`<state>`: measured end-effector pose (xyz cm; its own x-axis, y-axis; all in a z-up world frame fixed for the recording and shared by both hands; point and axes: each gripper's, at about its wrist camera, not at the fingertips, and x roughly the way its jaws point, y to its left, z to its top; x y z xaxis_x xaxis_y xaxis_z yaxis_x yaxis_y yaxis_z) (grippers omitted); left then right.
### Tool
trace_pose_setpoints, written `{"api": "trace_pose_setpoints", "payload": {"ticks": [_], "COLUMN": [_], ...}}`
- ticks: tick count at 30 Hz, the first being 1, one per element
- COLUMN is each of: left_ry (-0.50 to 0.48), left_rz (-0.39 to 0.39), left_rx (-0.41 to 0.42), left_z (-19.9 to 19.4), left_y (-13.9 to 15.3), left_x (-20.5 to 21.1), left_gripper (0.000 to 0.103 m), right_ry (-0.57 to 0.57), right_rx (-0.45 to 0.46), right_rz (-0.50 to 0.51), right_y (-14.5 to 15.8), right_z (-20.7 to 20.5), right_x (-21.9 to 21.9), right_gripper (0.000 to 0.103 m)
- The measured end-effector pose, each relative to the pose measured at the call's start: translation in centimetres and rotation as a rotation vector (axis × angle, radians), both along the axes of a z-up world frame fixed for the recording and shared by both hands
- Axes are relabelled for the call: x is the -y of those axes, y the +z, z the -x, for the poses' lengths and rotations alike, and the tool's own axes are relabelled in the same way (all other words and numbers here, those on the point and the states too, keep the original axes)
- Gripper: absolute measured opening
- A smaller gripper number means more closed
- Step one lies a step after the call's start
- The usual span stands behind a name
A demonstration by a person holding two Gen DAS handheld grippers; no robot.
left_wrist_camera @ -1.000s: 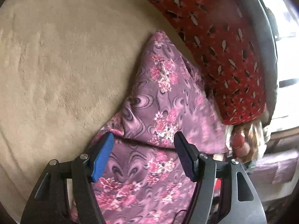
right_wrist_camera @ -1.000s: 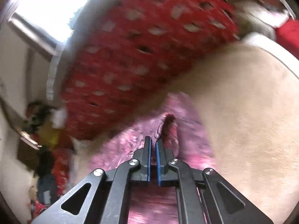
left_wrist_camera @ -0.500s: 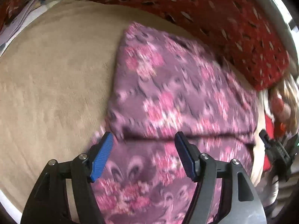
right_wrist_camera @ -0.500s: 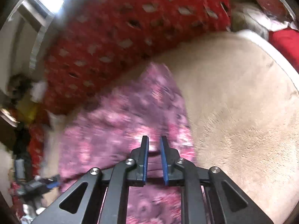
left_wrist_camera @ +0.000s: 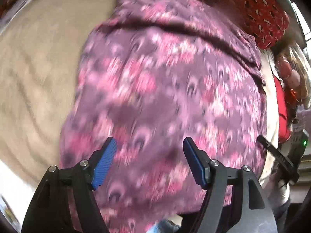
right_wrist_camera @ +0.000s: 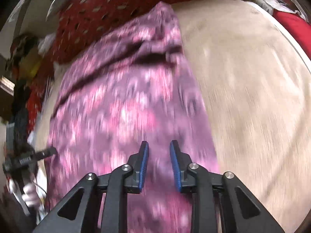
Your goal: Fold small clothes
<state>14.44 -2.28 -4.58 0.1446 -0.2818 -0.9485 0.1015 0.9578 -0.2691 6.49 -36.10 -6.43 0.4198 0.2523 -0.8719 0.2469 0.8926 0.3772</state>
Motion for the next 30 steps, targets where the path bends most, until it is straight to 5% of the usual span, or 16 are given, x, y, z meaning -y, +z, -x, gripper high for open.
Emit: {"api": "trace_pose_setpoints", "payload": {"ticks": [9,13,19,24,25,26,27,28,30], "left_ry": [0.032,0.105,0.098,0.044,0.038,0.035,0.028,0.024,0.026], "left_rz": [0.074,0.131,0.209,0.141,0.129,0.106,0.079,0.065,0.099], "left_rx": [-0.005,-0.011,-0.128,-0.077,-0.068,-0.057,-0.046,-0.040,-0.045], "left_z": [6.9,8.5,9.8,10.5,10.6,10.8,10.9,11.0,11.1], "left_y": [1.3,1.1,-1.5,-0.9,-0.7,-0.5,-0.4,-0.3,-0.1], "left_x": [-6.0,-10.1,-11.3,-9.5,-9.4,-9.4,-9.4,-9.8,-10.4], "left_gripper": [0.071,0.071,0.073,0.074,0.066,0.059,0.042,0.025,0.002], "right_ry": [-0.045,-0.134,-0.157,-0.051,-0.021,0.012,0.030,0.052,0.067], "right_rx": [0.027,0.047,0.068,0.030,0.021,0.027,0.036,0.056,0.102], "right_rz": [-0.013,0.064,-0.179,-0.226,-0.201,-0.172,-0.172,-0.194,-0.200], "right_y": [1.2,1.7,-1.1,-3.2,-3.3,-3.1,-3.0,-2.5,-1.4], "right_z": [10.4,14.5,16.7,15.5,15.2,15.1,15.0,14.9,14.9], "right_x": [0.4,2.4,4.1,1.3,0.6,-0.1,-0.4,-0.6,-0.8], "right_gripper": [0.029,0.056,0.059,0.060,0.058,0.045,0.019,0.009,0.010]}}
